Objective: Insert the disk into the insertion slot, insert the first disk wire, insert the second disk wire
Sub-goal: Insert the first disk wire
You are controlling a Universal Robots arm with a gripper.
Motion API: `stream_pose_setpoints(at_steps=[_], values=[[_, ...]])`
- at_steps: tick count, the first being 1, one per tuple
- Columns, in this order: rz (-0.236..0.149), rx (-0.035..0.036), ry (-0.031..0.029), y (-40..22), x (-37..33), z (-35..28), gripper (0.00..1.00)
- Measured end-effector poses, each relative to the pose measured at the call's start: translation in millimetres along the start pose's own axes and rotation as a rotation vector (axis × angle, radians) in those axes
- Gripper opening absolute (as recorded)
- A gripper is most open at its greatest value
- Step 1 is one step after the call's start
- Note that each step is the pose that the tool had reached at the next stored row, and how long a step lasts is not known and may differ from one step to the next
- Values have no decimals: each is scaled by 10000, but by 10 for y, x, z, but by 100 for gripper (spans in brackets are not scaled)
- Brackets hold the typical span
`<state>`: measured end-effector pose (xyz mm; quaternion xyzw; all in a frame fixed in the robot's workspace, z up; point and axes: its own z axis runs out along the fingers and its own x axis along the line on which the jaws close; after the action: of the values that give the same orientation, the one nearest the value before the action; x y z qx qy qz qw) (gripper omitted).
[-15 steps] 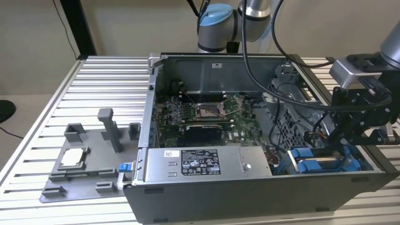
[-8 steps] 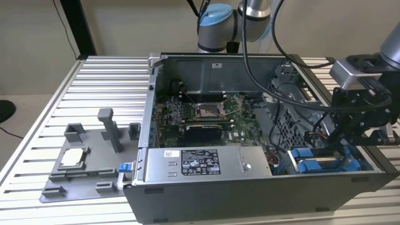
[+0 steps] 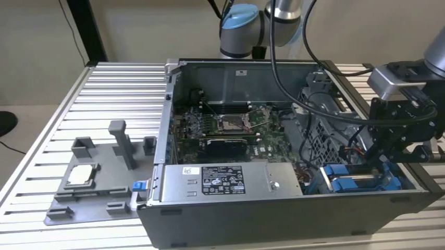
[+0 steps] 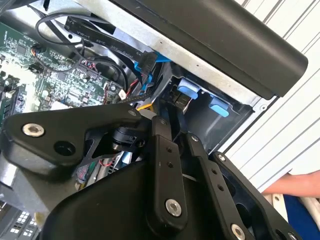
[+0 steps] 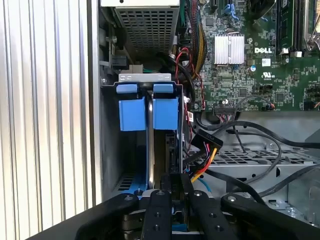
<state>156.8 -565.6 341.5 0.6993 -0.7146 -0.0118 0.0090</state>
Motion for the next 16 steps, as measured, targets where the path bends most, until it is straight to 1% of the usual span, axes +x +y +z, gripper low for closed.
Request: stream_pose_setpoints(at_steps=[9, 16], values=[[-70, 7, 2, 6, 0, 1, 0], [-224, 43, 7, 7, 0, 7, 0]])
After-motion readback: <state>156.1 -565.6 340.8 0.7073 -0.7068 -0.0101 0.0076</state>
